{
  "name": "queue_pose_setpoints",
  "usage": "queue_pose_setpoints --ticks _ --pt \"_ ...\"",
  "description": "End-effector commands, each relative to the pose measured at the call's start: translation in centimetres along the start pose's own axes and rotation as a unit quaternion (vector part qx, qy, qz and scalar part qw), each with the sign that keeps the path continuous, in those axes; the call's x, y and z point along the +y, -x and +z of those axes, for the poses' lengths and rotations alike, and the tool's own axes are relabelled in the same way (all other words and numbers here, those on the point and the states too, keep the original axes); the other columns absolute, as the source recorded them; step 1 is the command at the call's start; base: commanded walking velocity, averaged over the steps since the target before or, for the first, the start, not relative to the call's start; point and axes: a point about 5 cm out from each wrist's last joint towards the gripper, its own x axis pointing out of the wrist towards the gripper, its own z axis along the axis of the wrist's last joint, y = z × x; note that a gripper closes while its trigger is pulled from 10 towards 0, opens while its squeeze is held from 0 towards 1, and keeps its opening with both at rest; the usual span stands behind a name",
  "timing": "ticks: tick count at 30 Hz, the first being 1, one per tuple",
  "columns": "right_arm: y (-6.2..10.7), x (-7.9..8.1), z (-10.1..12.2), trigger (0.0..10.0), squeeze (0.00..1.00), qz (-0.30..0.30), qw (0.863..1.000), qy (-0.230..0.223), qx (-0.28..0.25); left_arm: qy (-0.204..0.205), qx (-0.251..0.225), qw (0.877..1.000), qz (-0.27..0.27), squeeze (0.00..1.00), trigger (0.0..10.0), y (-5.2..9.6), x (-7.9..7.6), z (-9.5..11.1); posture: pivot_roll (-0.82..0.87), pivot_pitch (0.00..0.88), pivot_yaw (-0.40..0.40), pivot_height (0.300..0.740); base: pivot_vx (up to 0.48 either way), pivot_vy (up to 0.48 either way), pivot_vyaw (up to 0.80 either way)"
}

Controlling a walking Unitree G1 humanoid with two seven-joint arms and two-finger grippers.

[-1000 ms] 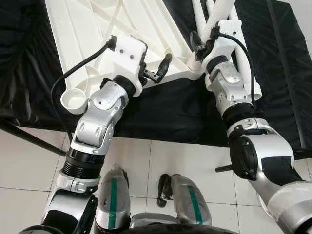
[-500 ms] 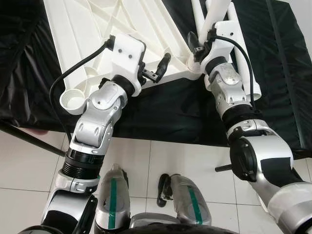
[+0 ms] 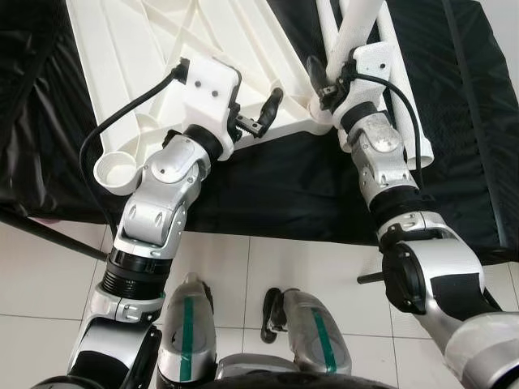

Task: Building children table

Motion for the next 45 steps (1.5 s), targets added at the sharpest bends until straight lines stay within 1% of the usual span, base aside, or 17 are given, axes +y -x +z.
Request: queue_pose_setpoints --ticks 1,8,9,19,21,23,24,25,27,28,30,31,33,34,38,43,45 --pt "1.6 0.6 -3.4 10.0 0.0 0.017 0.997 -0.006 0.077 0.001 0.007 1.0 0.001 0.0 10.0 0.1 0.0 -0.2 0.11 0.104 -0.052 0.74 0.0 0.0 0.0" --pt "1.6 1.1 -3.4 10.0 0.0 0.032 0.997 0.005 0.074 0.002 0.007 1.0 0.001 0.0 10.0 0.1 0.1 -0.1 0.12 0.105 -0.051 0.74 0.0 0.0 0.0" --pt "1.7 1.4 -3.4 10.0 0.0 0.044 0.996 0.017 0.074 0.002 0.007 1.0 0.002 0.0 10.0 0.2 0.1 -0.1 0.12 0.105 -0.05 0.74 0.0 0.0 0.0" --pt "1.8 1.6 -3.6 10.0 0.0 0.049 0.996 0.019 0.077 0.001 0.006 1.0 0.002 0.0 10.0 0.2 0.1 0.1 0.12 0.109 -0.047 0.74 0.0 0.0 0.0" --pt "1.9 1.5 -3.8 10.0 0.0 0.041 0.996 0.002 0.081 0.001 0.005 1.0 0.002 0.0 10.0 0.2 0.1 0.2 0.12 0.11 -0.046 0.74 0.0 0.0 0.0" --pt "1.9 1.5 -3.8 10.0 0.0 0.041 0.996 0.002 0.081 0.001 0.005 1.0 0.002 0.0 10.0 0.2 0.1 0.2 0.12 0.11 -0.046 0.74 0.0 0.0 0.0" --pt "2.0 1.3 -4.0 10.0 0.0 0.03 0.995 -0.02 0.088 0.001 0.005 1.0 0.001 0.0 10.0 0.2 0.1 0.2 0.12 0.11 -0.045 0.74 0.0 0.0 0.0" --pt "2.0 1.3 -4.0 10.0 0.0 0.03 0.995 -0.02 0.088 0.001 0.005 1.0 0.001 0.0 10.0 0.2 0.1 0.2 0.12 0.11 -0.045 0.74 0.0 0.0 0.0" --pt "2.1 0.8 -4.4 10.0 0.0 -0.001 0.992 -0.077 0.101 0.001 0.005 1.0 0.001 0.0 10.0 0.2 0.1 0.2 0.12 0.111 -0.044 0.74 0.0 0.0 0.0" --pt "2.1 0.8 -4.4 10.0 0.0 -0.001 0.992 -0.077 0.101 0.001 0.005 1.0 0.001 0.0 10.0 0.2 0.1 0.2 0.12 0.111 -0.044 0.74 0.0 0.0 0.0" --pt "2.1 0.5 -4.5 10.0 0.0 -0.014 0.99 -0.097 0.104 0.001 0.005 1.0 0.001 0.0 10.0 0.3 0.1 0.3 0.12 0.111 -0.044 0.74 0.0 0.0 0.0" --pt "2.1 0.2 -4.6 10.0 0.0 -0.029 0.987 -0.118 0.109 0.001 0.005 1.0 0.0 0.0 10.0 0.3 0.1 0.3 0.12 0.113 -0.043 0.74 0.0 0.0 0.0" --pt "2.1 0.2 -4.6 10.0 0.0 -0.029 0.987 -0.118 0.109 0.001 0.005 1.0 0.0 0.0 10.0 0.3 0.1 0.3 0.12 0.113 -0.043 0.74 0.0 0.0 0.0" --pt "2.1 -0.1 -4.7 10.0 0.0 -0.043 0.983 -0.137 0.113 0.001 0.004 1.0 -0.001 0.0 10.0 0.3 0.0 0.3 0.12 0.113 -0.042 0.74 0.0 0.0 0.0" --pt "2.3 -0.3 -5.0 10.0 0.0 -0.057 0.979 -0.153 0.119 0.001 0.004 1.0 -0.001 0.0 10.0 0.3 0.0 0.3 0.12 0.116 -0.042 0.74 0.0 0.0 0.0" --pt "2.4 -0.4 -5.1 10.0 0.0 -0.058 0.979 -0.149 0.124 0.001 0.005 1.0 -0.001 0.0 10.0 0.4 0.0 0.4 0.12 0.117 -0.04 0.74 0.0 0.0 0.0" --pt "2.1 -0.3 -5.0 10.0 0.0 -0.054 0.978 -0.149 0.136 0.001 0.005 1.0 -0.001 0.0 10.0 0.4 0.0 0.4 0.12 0.118 -0.038 0.74 0.0 0.0 0.0"
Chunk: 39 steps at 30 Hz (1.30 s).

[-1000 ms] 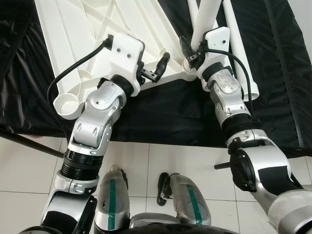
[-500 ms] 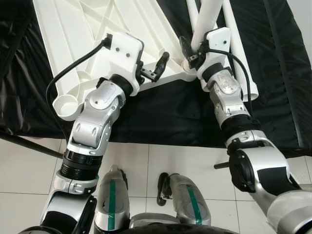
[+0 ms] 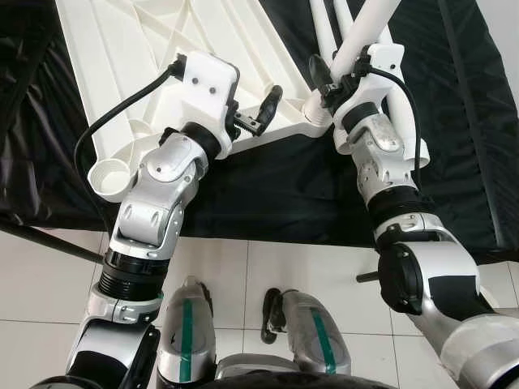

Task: Building children table

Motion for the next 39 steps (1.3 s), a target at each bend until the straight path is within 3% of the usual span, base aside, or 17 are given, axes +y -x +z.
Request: queue_pose_setpoints --ticks 1,9,21,30,34,39 --pt "1.7 -0.5 -4.7 10.0 0.0 -0.025 0.991 -0.026 0.128 0.004 0.003 1.0 -0.003 0.0 10.0 0.2 -0.1 0.0 0.12 0.119 -0.038 0.74 0.0 0.0 0.0" --pt "0.8 -0.1 -3.9 10.0 0.0 -0.002 0.99 -0.02 0.141 0.004 0.004 1.0 -0.002 0.0 10.0 0.2 -0.2 0.0 0.13 0.122 -0.042 0.74 0.0 0.0 0.0" --pt "-0.2 0.8 -3.2 10.0 0.0 0.048 0.986 0.042 0.156 0.004 0.003 1.0 0.004 0.0 10.0 0.3 -0.1 0.1 0.13 0.117 -0.057 0.74 0.0 0.0 0.0" --pt "0.7 1.0 -4.3 10.0 0.0 0.054 0.985 0.048 0.159 0.005 0.001 1.0 0.004 0.0 10.0 0.3 -0.2 0.1 0.13 0.107 -0.057 0.74 0.0 0.0 0.0" --pt "2.5 0.0 -5.8 10.0 0.0 0.031 0.985 0.032 0.164 0.004 0.001 1.0 0.0 0.0 10.0 0.3 -0.3 0.1 0.12 0.103 -0.05 0.74 0.0 0.0 0.0" --pt "3.1 -0.6 -6.1 10.0 0.0 0.011 0.987 0.023 0.157 0.004 0.001 1.0 -0.001 0.0 10.0 0.2 -0.3 0.1 0.12 0.104 -0.05 0.74 0.0 0.0 0.0"
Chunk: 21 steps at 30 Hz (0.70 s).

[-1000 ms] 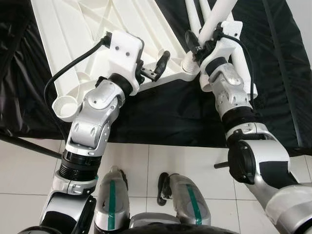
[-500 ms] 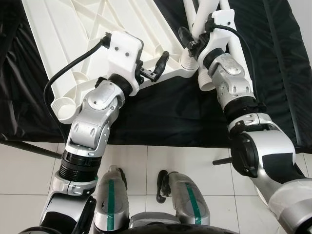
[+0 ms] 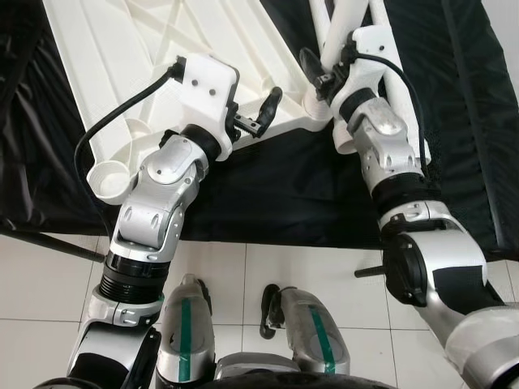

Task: Building children table

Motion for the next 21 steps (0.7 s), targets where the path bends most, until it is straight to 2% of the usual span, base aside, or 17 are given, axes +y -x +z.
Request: queue_pose_setpoints --ticks 1,10,16,21 --pt "3.2 -0.1 -6.7 10.0 0.0 -0.022 0.99 -0.047 0.129 -0.001 -0.002 1.0 -0.002 0.0 10.0 0.0 -0.1 0.2 0.12 0.104 -0.05 0.74 0.0 0.0 0.0" --pt "4.2 -1.0 -6.8 10.0 0.0 -0.057 0.991 -0.072 0.096 -0.002 -0.002 1.0 -0.005 0.0 10.0 0.0 -0.2 0.2 0.12 0.111 -0.045 0.74 0.0 0.0 0.0" --pt "4.5 -1.0 -6.8 10.0 0.0 -0.063 0.991 -0.083 0.083 -0.002 -0.001 1.0 -0.004 0.0 10.0 0.1 -0.1 0.2 0.12 0.114 -0.048 0.74 0.0 0.0 0.0" --pt "4.8 -0.6 -6.9 10.0 0.0 -0.053 0.993 -0.072 0.075 -0.002 -0.001 1.0 -0.001 0.0 10.0 0.1 -0.1 0.2 0.12 0.117 -0.048 0.74 0.0 0.0 0.0"
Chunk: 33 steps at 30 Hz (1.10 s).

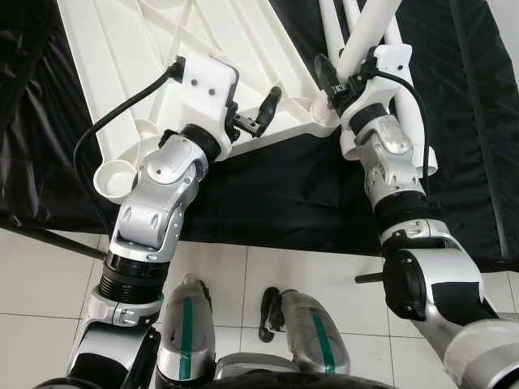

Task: Building children table

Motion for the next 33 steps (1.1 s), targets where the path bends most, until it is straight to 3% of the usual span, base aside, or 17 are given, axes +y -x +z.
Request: queue_pose_setpoints --ticks 1,9,27,33 --pt "3.5 -0.1 -5.9 10.0 0.0 -0.021 0.992 -0.036 0.117 -0.002 -0.003 1.0 -0.001 0.0 10.0 0.1 -0.1 0.3 0.12 0.117 -0.048 0.74 0.0 0.0 0.0" --pt "3.5 0.9 -6.1 10.0 0.0 -0.023 0.992 -0.039 0.114 -0.002 -0.003 1.0 0.001 0.0 10.0 0.1 0.0 0.3 0.12 0.121 -0.046 0.74 0.0 0.0 0.0" --pt "2.3 3.8 -5.5 10.0 0.0 -0.105 0.99 -0.047 0.081 -0.001 -0.006 1.0 0.004 0.0 10.0 0.0 0.1 0.4 0.13 0.119 -0.056 0.74 0.0 0.0 0.0" --pt "2.1 4.0 -5.5 10.0 0.0 -0.103 0.99 -0.049 0.082 -0.001 -0.005 1.0 0.003 0.0 10.0 0.0 0.0 0.4 0.13 0.118 -0.056 0.74 0.0 0.0 0.0"
